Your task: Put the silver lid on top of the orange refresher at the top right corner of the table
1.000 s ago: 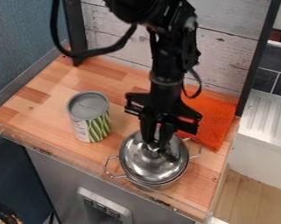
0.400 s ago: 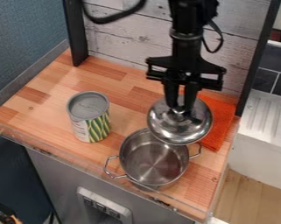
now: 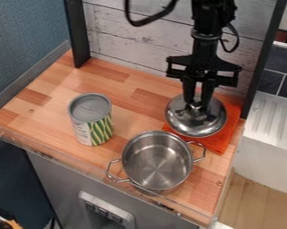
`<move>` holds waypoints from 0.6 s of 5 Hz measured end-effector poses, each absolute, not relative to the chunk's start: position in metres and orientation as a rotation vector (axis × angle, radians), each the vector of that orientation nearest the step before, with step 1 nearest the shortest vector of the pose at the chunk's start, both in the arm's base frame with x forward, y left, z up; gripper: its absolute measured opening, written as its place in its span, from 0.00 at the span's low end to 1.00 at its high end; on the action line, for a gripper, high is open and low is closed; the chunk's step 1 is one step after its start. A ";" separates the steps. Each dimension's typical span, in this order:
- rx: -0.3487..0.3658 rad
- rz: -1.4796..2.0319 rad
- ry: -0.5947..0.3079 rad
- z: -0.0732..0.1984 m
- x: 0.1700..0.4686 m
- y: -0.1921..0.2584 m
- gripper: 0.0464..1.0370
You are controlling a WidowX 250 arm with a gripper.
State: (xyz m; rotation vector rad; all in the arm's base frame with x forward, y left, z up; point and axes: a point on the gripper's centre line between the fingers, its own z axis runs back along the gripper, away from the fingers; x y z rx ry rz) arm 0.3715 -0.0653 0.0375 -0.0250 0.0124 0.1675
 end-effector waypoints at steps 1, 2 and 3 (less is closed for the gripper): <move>0.000 0.158 0.037 0.023 0.381 -0.070 0.22; 0.019 0.167 0.060 0.011 0.381 -0.069 0.28; 0.015 0.168 0.061 0.009 0.379 -0.068 0.58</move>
